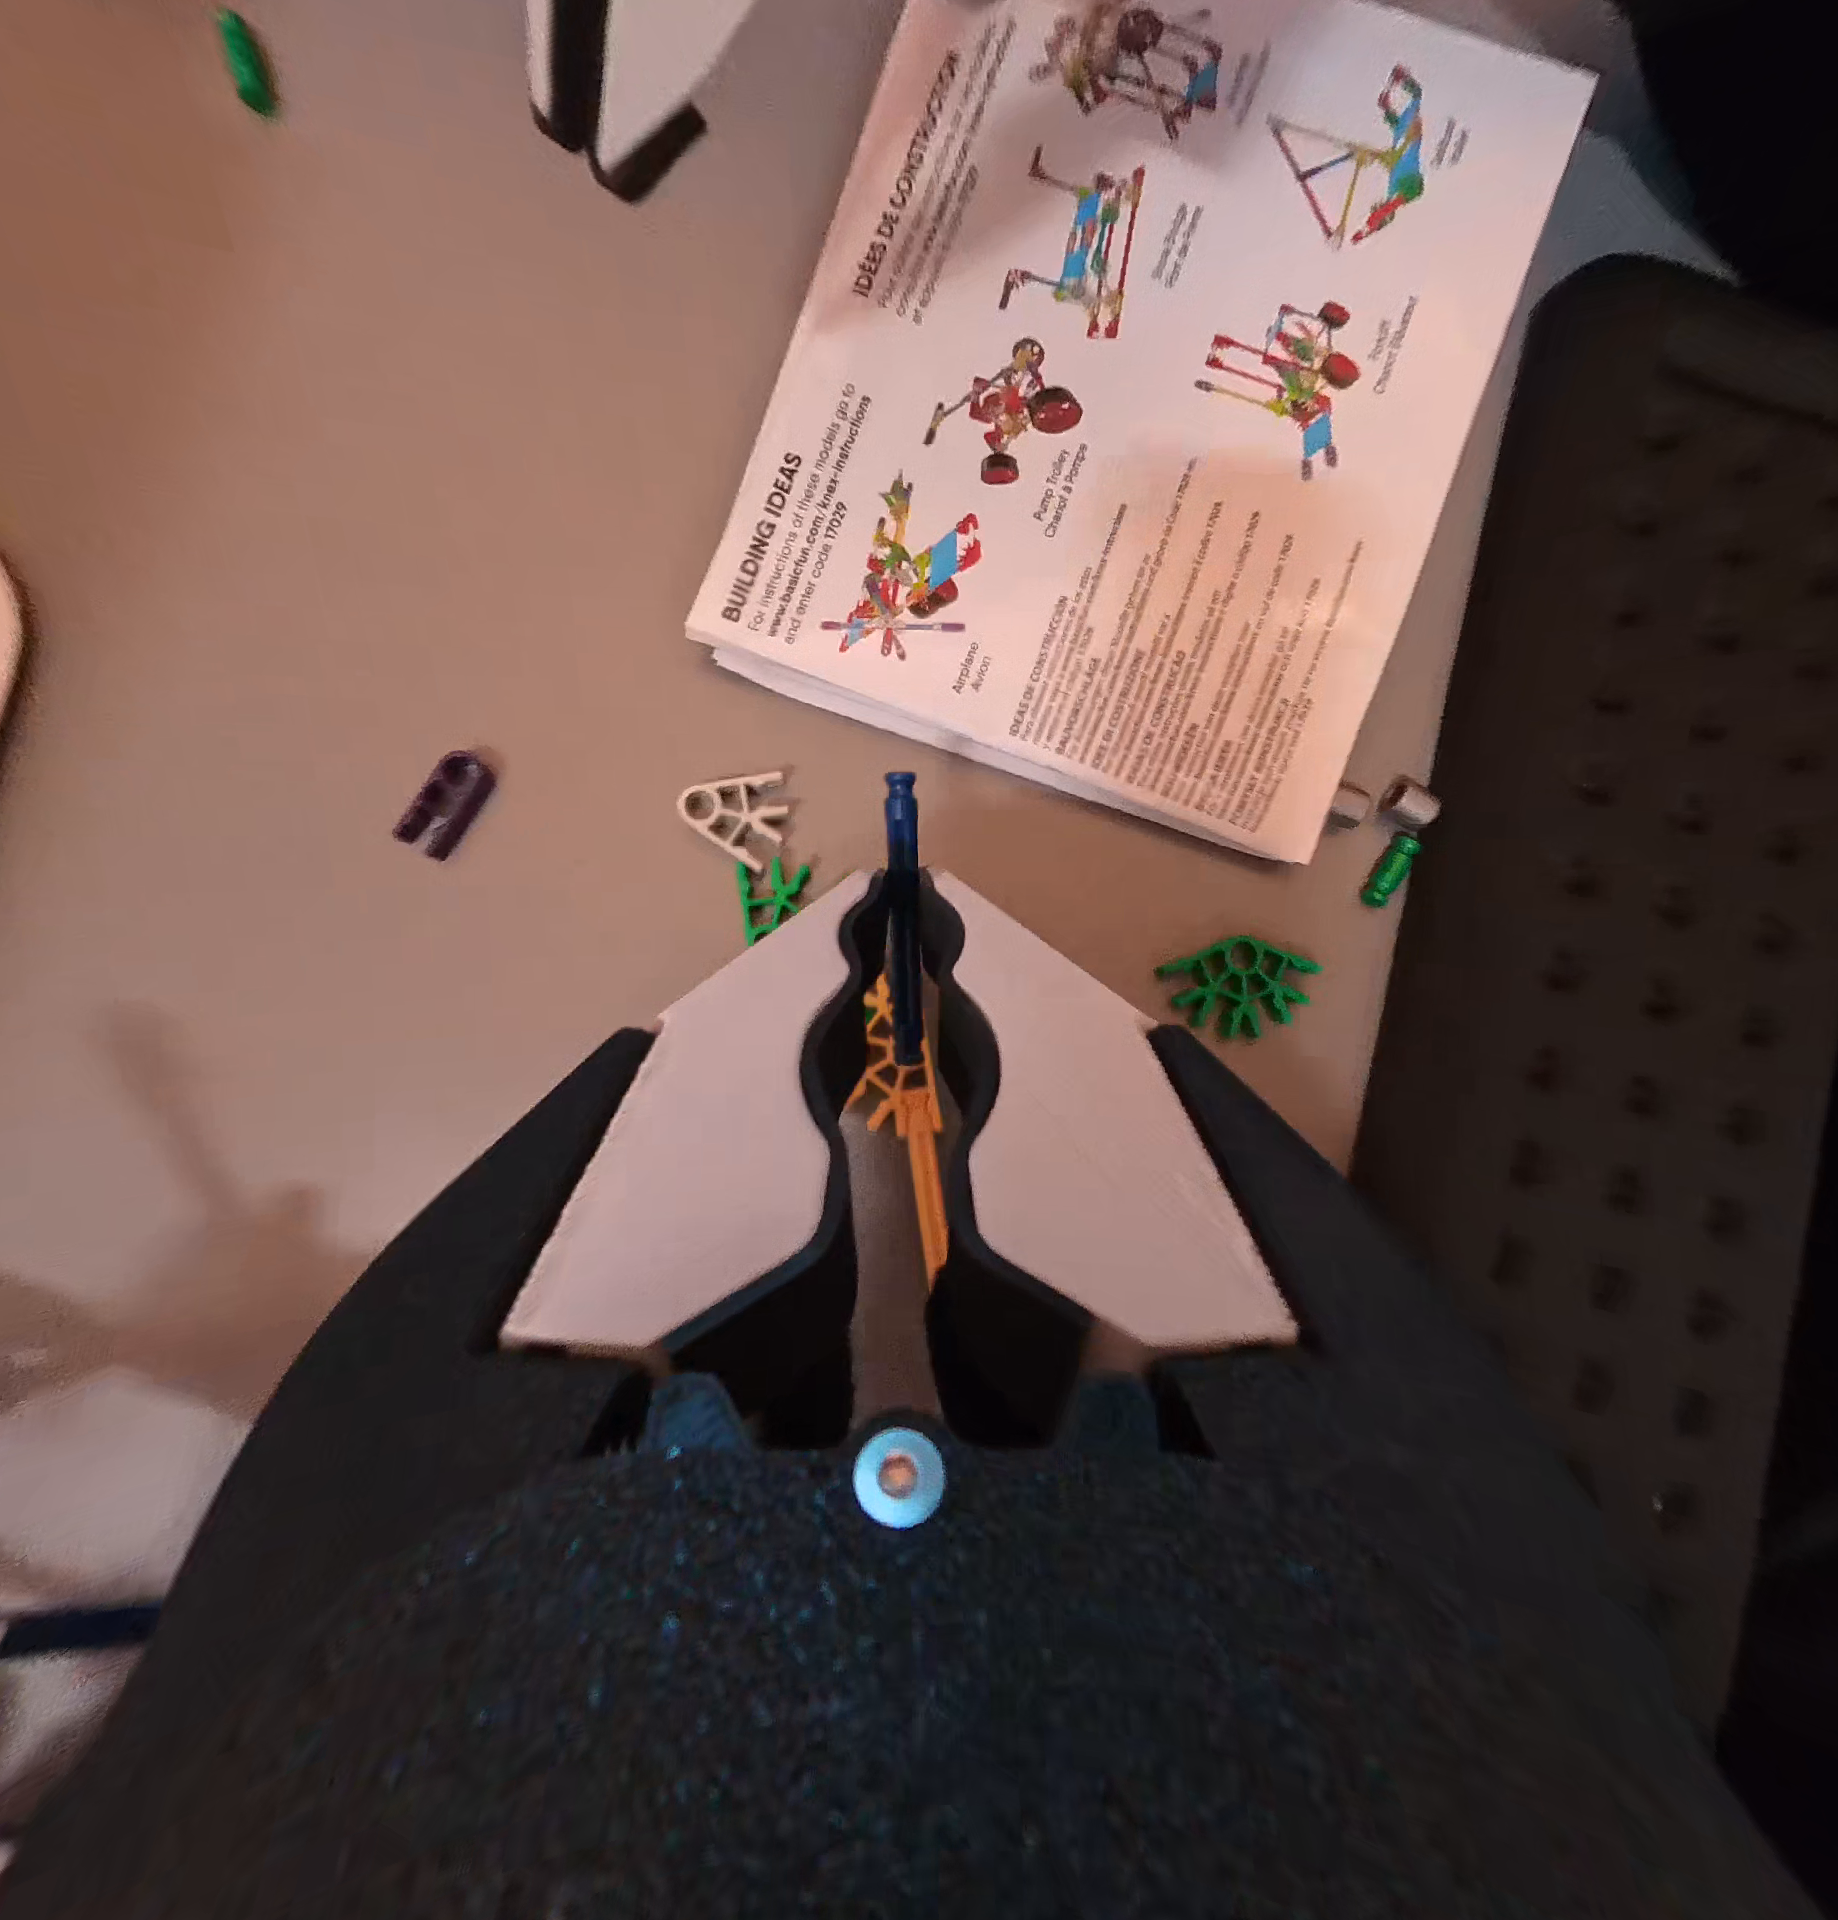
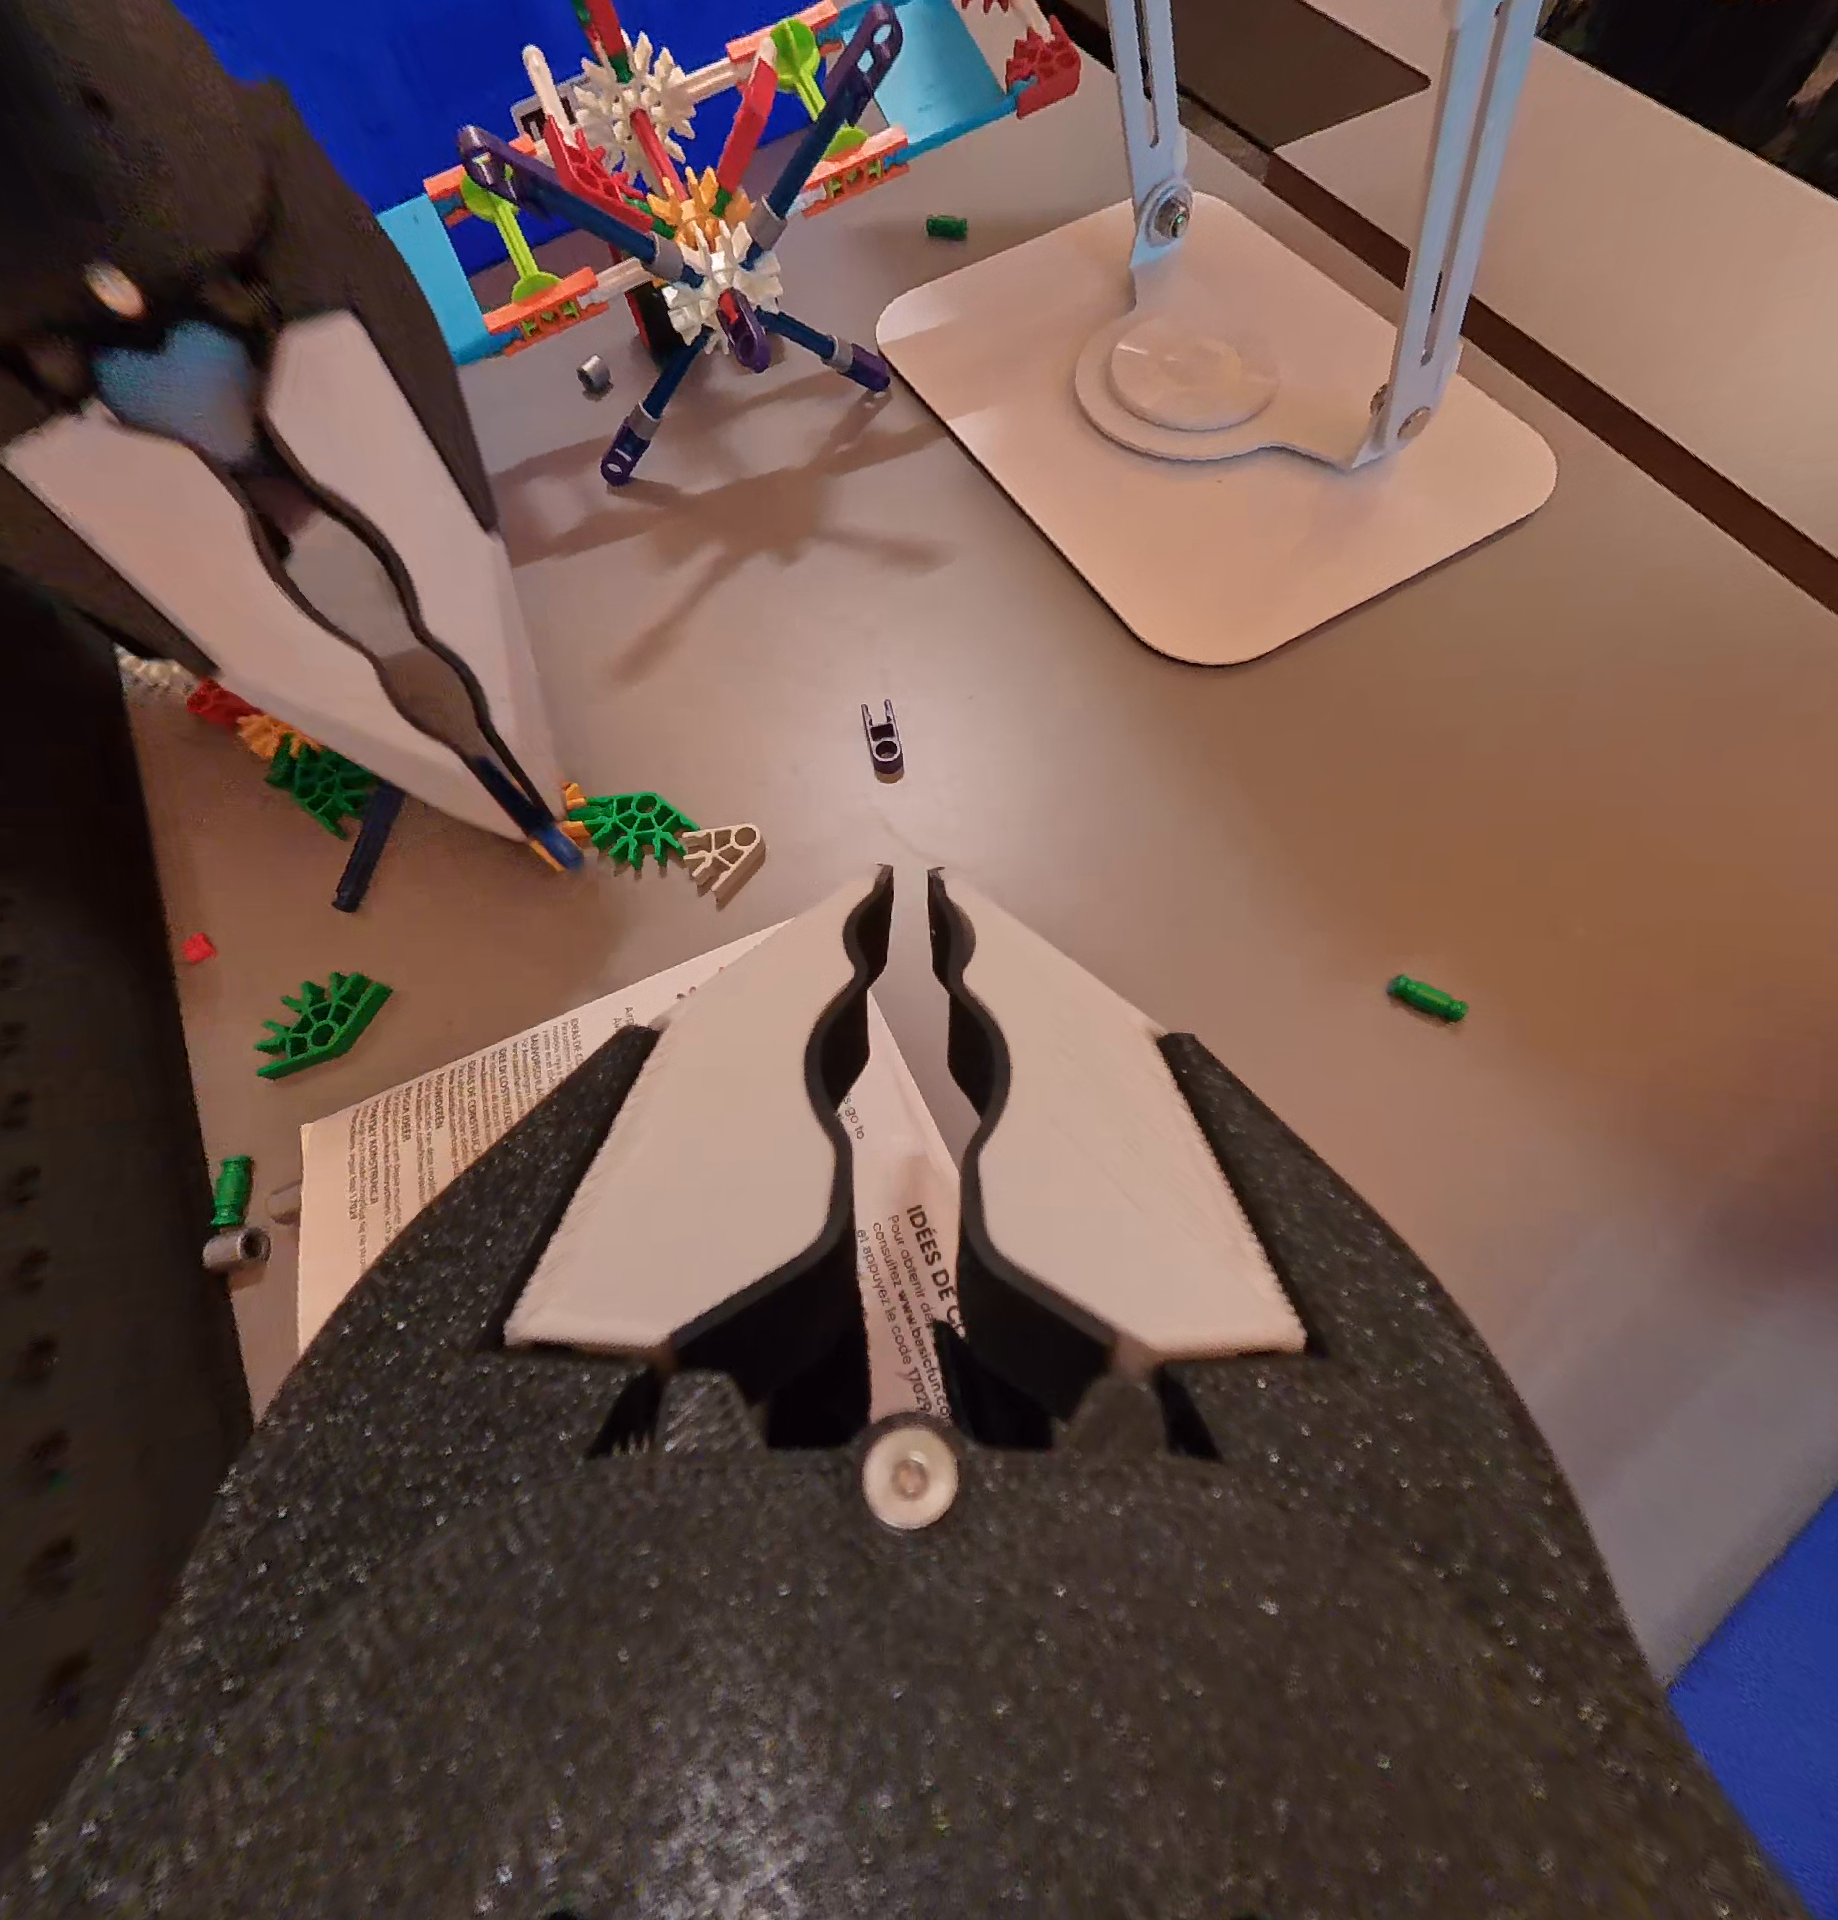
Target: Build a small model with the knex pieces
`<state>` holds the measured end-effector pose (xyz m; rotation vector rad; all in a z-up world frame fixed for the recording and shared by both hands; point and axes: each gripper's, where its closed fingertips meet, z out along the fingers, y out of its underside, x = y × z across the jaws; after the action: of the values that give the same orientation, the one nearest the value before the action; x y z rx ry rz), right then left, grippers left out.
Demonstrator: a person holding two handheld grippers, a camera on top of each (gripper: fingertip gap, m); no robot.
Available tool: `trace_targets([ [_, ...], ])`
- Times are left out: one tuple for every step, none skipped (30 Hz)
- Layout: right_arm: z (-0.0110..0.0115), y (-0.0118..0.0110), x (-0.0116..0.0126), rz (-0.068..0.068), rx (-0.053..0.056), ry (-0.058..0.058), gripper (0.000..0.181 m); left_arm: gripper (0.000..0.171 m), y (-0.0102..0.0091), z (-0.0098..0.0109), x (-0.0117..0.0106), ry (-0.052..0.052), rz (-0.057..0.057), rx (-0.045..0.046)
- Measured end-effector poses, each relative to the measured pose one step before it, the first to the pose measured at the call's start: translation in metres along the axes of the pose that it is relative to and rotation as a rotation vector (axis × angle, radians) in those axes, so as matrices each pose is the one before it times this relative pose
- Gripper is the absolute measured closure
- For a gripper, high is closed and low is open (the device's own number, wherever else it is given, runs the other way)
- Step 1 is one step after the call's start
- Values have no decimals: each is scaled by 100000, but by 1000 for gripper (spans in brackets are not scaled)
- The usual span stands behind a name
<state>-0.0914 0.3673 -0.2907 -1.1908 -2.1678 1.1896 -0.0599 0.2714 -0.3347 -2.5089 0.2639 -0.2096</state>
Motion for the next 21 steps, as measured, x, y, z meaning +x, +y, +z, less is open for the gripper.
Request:
trace_targets([
  [-10, -15, -62, -351, -103, -72, 175, 167, 33, 647, 0, 730, -300, -532],
  [1, -9, -71, -336, -106, -75, 174, 167, 65, 523, -41, 537, -508, -670],
  [-19, -25, -30, -149, 43, 23, 174, 168, 51, 443, 65, 1130, -300, -563],
  [-27, -54, -43, -30, 154, -64, 174, 167, 75, 408, 54, 1158, -630, -645],
  [-24, -48, -44, -37, 191, -136, 175, 167, 155, 364, -141, 134, -564, -982],
  [-19, -44, -45, -85, 124, -49, 175, 167, 202, 329, -228, -348, -589, -1148],
  [-15, -25, -39, -189, 22, -7, 175, 167, 40, 205, -159, -203, -136, -46],
  [-16, -11, -36, -201, 5, -53, 175, 167, -89, 29, -36, 509, -753, 689],
  [-8, 5, -21, -35, 12, -26, 175, 167, 10, -22, 54, 773, -271, 112],
  [-18, 2, 21, 72, -30, 72, 175, 166, 79, -65, -15, -220, 113, -358],
  [-21, 0, 27, -17, 14, 110, 174, 166, -74, -213, -31, -1150, 514, 498],
  [-53, -3, 35, 14, 142, 136, 175, 165, -336, -428, 272, 41, 506, 1845],
  [-61, -30, 38, 158, 220, 77, 175, 163, -313, -577, 362, 416, 461, 1345],
  [-50, -24, 44, 161, 206, 74, 175, 160, -220, -752, 140, -1288, 466, 723],
  [-36, 1, 37, 109, 105, 112, 175, 155, -305, -967, 193, -1277, 739, 1633],
  [-16, 23, 41, 70, -23, 87, 175, 155, -426, -1148, 427, 284, 158, 2645],
  [9, 42, 16, 25, -135, 18, 174, 154, -379, -1310, 429, 92, 234, 2392],
  [20, 67, 22, 2, -229, 5, 174, 153, -391, -1553, 216, -1869, 1263, 2681],
  [35, 72, 21, 29, -259, 24, 174, 153, -379, -1773, 119, -2694, 1528, 2841],
  [55, 79, 16, 102, -232, -21, 174, 153, -216, -1880, 26, -2615, 576, 2178],
  [60, 78, 9, 110, -256, -107, 174, 153, 55, -2015, -297, -3749, 427, 1163],
])
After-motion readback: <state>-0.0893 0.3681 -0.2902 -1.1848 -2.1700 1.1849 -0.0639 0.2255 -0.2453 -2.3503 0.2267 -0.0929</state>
